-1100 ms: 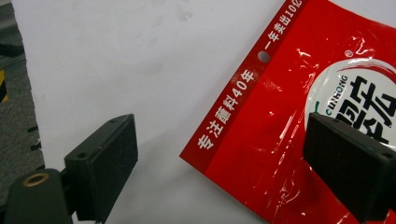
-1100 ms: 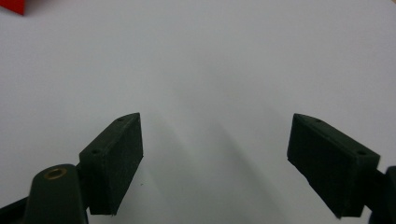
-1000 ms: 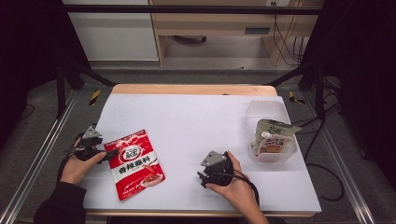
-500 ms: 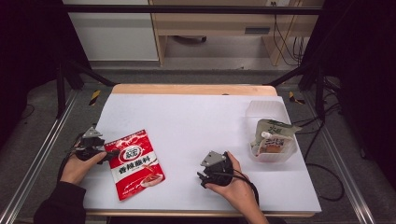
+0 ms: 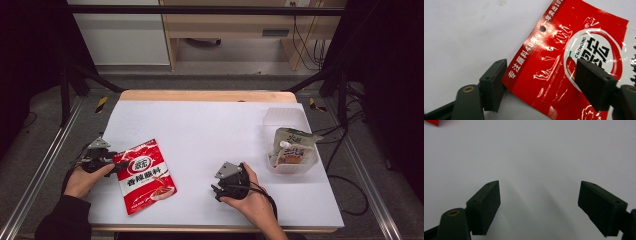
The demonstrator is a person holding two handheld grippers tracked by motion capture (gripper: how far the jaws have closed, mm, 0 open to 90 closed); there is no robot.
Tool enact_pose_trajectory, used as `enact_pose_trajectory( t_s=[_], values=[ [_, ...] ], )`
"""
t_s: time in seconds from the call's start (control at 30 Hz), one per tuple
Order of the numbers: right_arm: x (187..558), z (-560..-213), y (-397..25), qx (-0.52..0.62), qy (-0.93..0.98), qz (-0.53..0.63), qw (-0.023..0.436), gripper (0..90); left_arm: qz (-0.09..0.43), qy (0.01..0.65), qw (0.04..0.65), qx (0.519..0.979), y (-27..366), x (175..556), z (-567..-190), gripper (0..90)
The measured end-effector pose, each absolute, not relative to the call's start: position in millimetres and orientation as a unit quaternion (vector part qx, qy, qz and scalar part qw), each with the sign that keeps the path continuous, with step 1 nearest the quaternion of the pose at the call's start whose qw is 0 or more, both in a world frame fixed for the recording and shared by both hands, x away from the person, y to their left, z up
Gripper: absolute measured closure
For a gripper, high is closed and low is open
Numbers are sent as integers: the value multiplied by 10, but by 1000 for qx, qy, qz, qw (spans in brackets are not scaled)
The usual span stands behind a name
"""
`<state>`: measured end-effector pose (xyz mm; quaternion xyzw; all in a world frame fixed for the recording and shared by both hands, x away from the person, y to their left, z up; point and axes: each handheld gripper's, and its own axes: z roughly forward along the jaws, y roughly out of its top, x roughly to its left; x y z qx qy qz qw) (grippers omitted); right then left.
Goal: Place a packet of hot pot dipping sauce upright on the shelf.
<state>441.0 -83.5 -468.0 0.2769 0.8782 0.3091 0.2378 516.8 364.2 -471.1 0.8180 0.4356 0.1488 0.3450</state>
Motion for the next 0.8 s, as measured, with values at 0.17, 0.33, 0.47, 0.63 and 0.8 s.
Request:
enact_pose_trajectory(
  t_s=[0.17,0.33,0.47,0.63,0.8],
  values=[
    [4408,-4683,-832,276,879,307,238,186,139,436,359,813,3656,5150,-4678,371],
    [4407,-4685,-831,276,879,307,237,187,126,429,364,817,3642,5124,-4653,425],
    [4406,-4689,-830,275,880,306,237,187,122,421,353,827,3602,5115,-4655,432],
    [4407,-4690,-827,271,883,304,234,186,131,412,343,834,3562,5115,-4669,451],
    [4405,-4691,-826,272,883,304,233,186,135,409,343,835,3549,5110,-4666,494]
  ],
)
